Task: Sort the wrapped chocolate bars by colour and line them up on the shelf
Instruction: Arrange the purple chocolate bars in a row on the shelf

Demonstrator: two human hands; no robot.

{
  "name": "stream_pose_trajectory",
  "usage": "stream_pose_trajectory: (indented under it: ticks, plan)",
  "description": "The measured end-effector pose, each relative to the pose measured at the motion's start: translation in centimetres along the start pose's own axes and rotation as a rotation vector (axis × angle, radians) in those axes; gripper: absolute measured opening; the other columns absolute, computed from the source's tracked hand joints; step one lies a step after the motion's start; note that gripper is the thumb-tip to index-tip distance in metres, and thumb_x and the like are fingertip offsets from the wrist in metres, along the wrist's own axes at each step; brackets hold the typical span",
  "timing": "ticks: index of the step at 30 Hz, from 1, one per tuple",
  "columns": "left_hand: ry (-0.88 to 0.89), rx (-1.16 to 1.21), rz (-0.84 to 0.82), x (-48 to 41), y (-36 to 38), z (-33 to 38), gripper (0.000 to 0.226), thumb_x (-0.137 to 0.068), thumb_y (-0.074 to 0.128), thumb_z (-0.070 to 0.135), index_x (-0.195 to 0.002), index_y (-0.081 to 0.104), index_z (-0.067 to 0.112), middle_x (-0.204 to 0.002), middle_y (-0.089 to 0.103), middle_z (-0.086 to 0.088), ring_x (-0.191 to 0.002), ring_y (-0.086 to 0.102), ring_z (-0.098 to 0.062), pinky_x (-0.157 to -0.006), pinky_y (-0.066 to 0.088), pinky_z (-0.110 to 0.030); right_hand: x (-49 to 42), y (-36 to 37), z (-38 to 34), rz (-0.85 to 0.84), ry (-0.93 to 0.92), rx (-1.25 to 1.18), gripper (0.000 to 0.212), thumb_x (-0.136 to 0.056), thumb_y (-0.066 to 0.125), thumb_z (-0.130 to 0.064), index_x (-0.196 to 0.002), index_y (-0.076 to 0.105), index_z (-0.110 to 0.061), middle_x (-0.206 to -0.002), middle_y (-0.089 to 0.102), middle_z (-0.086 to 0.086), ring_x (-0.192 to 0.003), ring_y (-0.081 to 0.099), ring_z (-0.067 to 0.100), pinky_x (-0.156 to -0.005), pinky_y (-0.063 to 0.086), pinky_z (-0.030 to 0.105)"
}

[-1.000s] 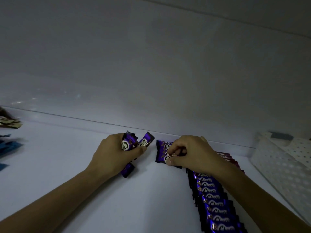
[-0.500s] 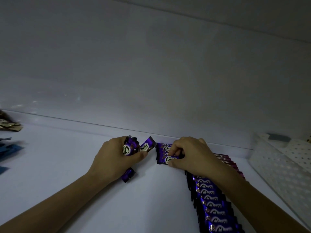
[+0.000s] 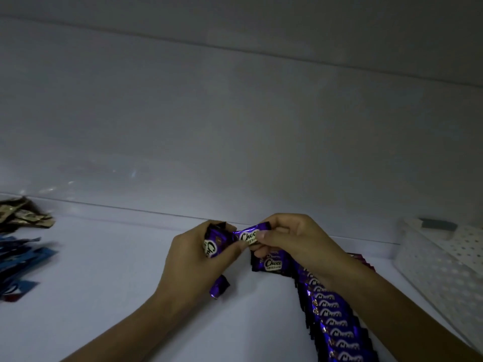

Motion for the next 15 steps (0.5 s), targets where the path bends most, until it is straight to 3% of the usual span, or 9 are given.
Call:
stream_pose_trajectory:
  ticks: [3, 8, 11, 15]
  plan:
    - [-0.080, 0.107, -0.072, -0.4, -0.1, -0.1, 0.006, -0.076, 0.078, 0.025, -0.074, 0.072, 0.024, -0.063, 0.068, 0.003, -0.054, 0.061, -0.008, -0.050, 0.045, -0.016, 0.1, -0.2, 0.1, -0.020, -0.004, 0.078, 0.013, -0.087, 0.064, -0.005, -0.099, 0.065, -0.011, -0.085, 0.075, 0.007, -0.075, 0.071, 0.017, -0.071, 0.056, 0.022]
    - [0.029, -0.055, -0.181, 0.2, 0.1, -0.2, 0.008, -0.076, 0.077, 0.024, -0.073, 0.069, 0.025, -0.064, 0.066, 0.005, -0.056, 0.058, -0.009, -0.053, 0.046, -0.020, 0.1, -0.2, -0.1, -0.052, -0.157, 0.503, 0.007, -0.080, 0.073, -0.017, -0.084, 0.073, -0.022, -0.080, 0.072, -0.005, -0.074, 0.067, 0.009, -0.070, 0.054, 0.022]
    - [-0.069, 0.044, -0.132, 0.1, 0.3, -0.5, 0.007, -0.078, 0.075, 0.027, -0.081, 0.069, 0.026, -0.070, 0.068, 0.004, -0.059, 0.064, -0.012, -0.058, 0.054, -0.025, -0.2, -1.6, -0.4, -0.019, -0.124, 0.611, 0.006, -0.078, 0.075, -0.018, -0.082, 0.073, -0.023, -0.075, 0.072, -0.006, -0.069, 0.067, 0.004, -0.064, 0.052, 0.017]
    - [-0.227, 0.138, -0.070, -0.4, 0.2, -1.4, 0.008, -0.082, 0.072, 0.027, -0.080, 0.069, 0.019, -0.071, 0.070, 0.000, -0.068, 0.068, -0.016, -0.065, 0.058, -0.031, 0.0, -2.3, 0.2, -0.040, 0.026, 0.646, 0.008, -0.074, 0.079, -0.020, -0.075, 0.072, -0.022, -0.068, 0.072, -0.006, -0.066, 0.067, 0.005, -0.069, 0.053, 0.025]
Point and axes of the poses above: each hand's wrist, its own x-axis away from the middle knuckle, its own y-axis out of the palm, z = x × y, the point moved 1 cm from there along -x, towards the middle knuckle
